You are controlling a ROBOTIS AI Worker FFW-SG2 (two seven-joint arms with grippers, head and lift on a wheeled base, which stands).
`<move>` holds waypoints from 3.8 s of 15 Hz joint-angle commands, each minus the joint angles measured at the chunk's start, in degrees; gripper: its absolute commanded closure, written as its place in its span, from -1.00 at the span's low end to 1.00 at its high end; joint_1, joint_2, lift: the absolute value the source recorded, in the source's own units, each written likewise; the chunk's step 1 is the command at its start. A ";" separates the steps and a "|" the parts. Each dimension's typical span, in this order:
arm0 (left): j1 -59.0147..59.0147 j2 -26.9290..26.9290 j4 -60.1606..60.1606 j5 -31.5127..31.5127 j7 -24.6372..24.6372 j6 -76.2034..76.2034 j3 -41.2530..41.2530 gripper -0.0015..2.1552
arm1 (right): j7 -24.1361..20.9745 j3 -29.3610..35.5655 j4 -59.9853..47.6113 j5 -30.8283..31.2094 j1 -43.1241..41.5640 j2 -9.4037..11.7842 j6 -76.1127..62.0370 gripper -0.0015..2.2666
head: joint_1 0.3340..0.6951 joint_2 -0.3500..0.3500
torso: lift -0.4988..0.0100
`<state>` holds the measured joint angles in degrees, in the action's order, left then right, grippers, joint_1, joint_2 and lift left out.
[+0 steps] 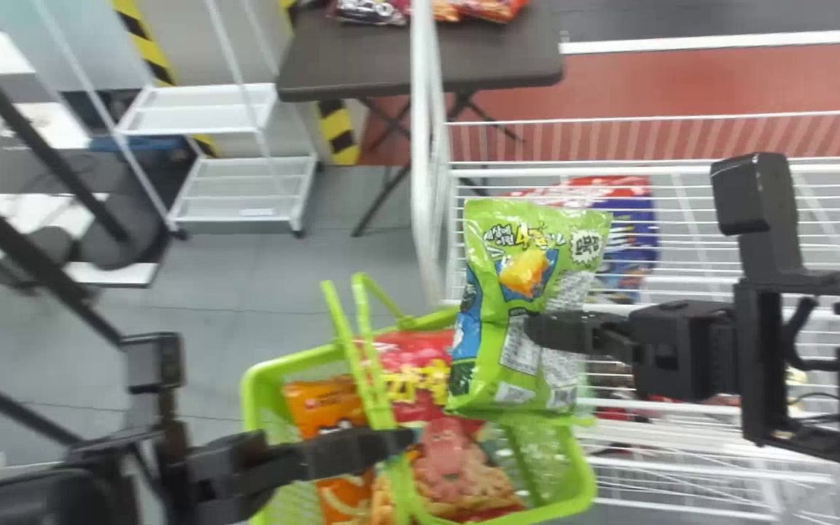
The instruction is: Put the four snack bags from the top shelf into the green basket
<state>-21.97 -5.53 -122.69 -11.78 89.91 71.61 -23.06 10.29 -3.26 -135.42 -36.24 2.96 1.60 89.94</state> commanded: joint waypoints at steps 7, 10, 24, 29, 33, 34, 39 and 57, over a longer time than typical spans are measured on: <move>0.26 -0.09 -0.62 -2.11 0.66 0.77 0.56 0.99 | -2.12 -10.18 17.91 -1.81 -4.28 -1.51 0.14 0.98 | 1.00 1.00 | 0.95; 0.17 -0.35 -0.97 -2.72 0.66 1.12 0.56 0.99 | -2.74 -13.17 23.71 -0.67 -7.26 -1.43 0.14 0.98 | 1.00 1.00 | 0.95; -0.62 -0.44 -1.32 -3.16 0.66 1.12 -0.93 0.99 | 5.88 1.95 10.88 9.35 -0.06 1.83 -14.57 -0.97 | 1.00 0.92 | 0.95; -0.88 -0.27 -1.06 -3.08 0.66 0.95 -0.75 0.99 | 1.83 1.15 21.69 33.69 9.17 1.83 -68.89 -0.97 | 1.00 0.24 | 0.95; -1.58 -0.35 -1.14 -3.08 0.66 1.12 -1.11 0.99 | -0.89 3.62 32.33 35.80 12.86 1.74 -89.28 -0.97 | 1.00 -0.06 | 0.95; -1.67 -0.44 -1.14 -3.08 0.66 0.95 -1.11 0.99 | -0.89 4.14 33.03 35.45 14.01 1.74 -89.80 -0.97 | 1.00 -0.13 | 0.95; -3.08 -0.27 -2.20 -3.16 0.66 1.30 -0.84 0.99 | -0.89 7.31 29.16 34.31 20.77 1.39 -92.26 -0.97 | 1.00 -0.25 | 0.95; -4.22 0.00 -4.40 -2.46 0.66 6.57 1.18 0.99 | -4.93 4.49 21.87 32.90 25.96 0.16 -78.20 -0.94 | 1.00 -0.40 | 0.95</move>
<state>-26.28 -5.54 -127.07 -14.27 89.91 77.89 -21.76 5.36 1.28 -113.08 -2.75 28.87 1.71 10.98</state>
